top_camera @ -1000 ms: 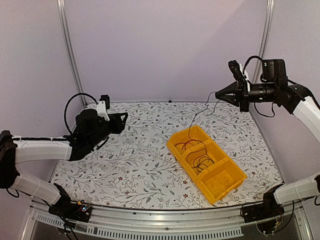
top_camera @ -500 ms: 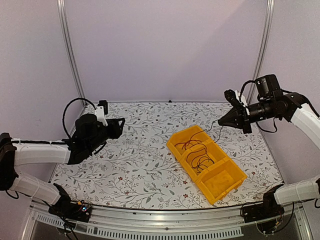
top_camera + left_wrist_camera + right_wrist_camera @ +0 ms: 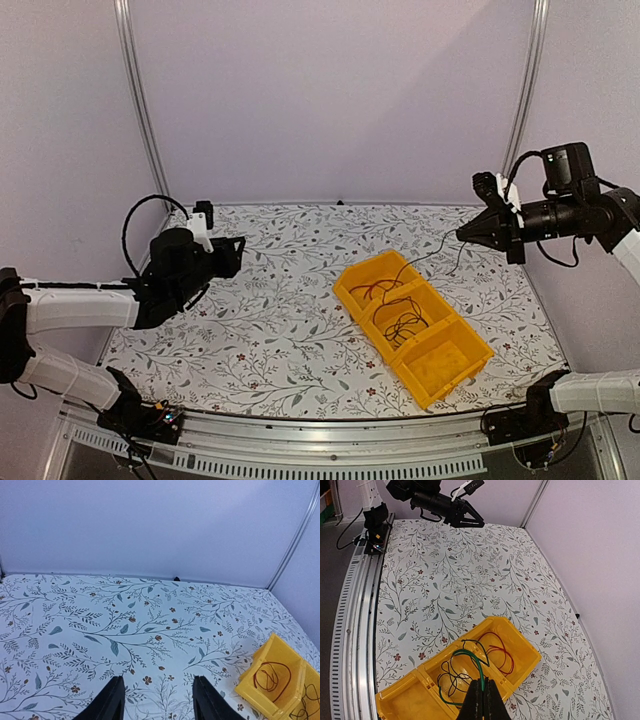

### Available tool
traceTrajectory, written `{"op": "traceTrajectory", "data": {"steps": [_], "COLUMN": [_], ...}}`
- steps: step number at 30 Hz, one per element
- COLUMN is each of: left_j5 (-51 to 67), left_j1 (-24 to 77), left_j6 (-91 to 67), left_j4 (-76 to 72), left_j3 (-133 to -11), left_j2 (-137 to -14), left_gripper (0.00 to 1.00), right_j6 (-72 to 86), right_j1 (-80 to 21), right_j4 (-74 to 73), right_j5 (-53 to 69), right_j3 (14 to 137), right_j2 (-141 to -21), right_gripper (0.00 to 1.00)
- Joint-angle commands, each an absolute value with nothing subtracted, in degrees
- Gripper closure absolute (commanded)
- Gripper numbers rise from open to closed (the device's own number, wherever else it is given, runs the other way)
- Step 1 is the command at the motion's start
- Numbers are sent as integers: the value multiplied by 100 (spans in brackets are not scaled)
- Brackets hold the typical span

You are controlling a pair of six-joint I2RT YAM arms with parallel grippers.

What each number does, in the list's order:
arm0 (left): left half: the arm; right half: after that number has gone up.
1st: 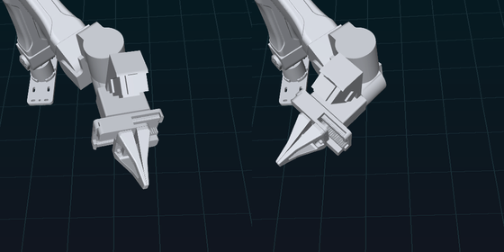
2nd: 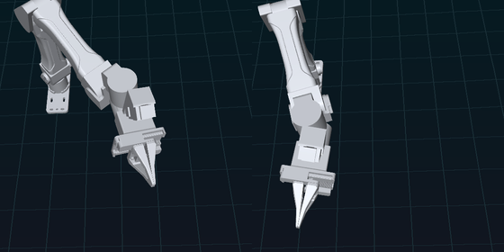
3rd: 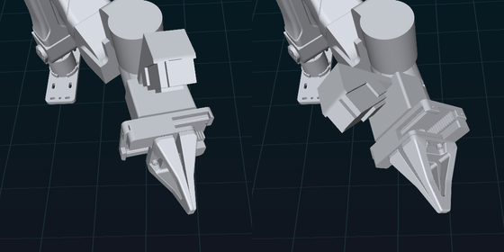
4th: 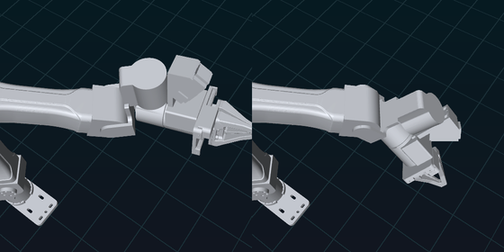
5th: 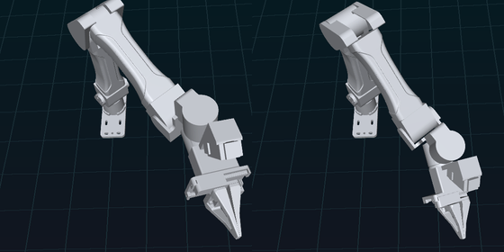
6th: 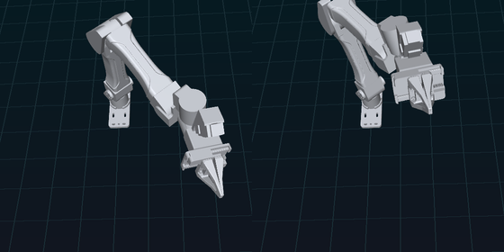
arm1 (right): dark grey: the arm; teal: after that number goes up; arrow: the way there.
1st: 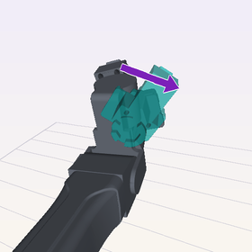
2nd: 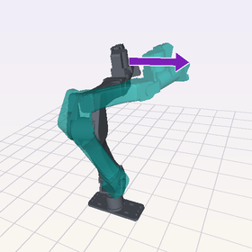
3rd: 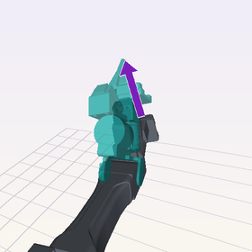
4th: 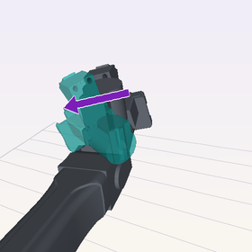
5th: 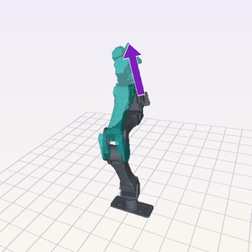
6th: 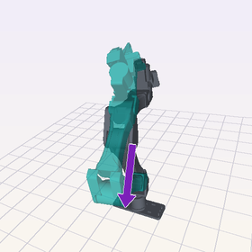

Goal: Untangle the cables

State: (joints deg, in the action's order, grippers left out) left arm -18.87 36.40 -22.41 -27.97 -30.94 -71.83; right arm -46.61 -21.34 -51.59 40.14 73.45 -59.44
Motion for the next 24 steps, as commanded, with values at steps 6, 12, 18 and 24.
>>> {"op": "traceTrajectory", "data": {"steps": [6, 12, 18, 24], "left_j5": [-1915, -1851, -1830, -1774], "left_j1": [3571, 3569, 3569, 3568], "left_j6": [-2152, -2206, -2238, -2276], "left_j4": [-2756, -2747, -2795, -2868], "left_j3": [-3150, -3125, -3099, -3096], "left_j2": [-7108, -7085, -7121, -7267], "left_gripper": [53, 53, 53, 53], "right_j6": [-5097, -5457, -5506, -5282], "right_j1": [-2120, -2124, -2126, -2248], "right_j4": [-5633, -5929, -5673, -5048], "right_j5": [3569, 3311, 3192, 3413], "right_j3": [6830, 6648, 6464, 6300], "right_j2": [-5937, -6755, -7127, -7619], "right_gripper": [100, 100, 100, 100]}}
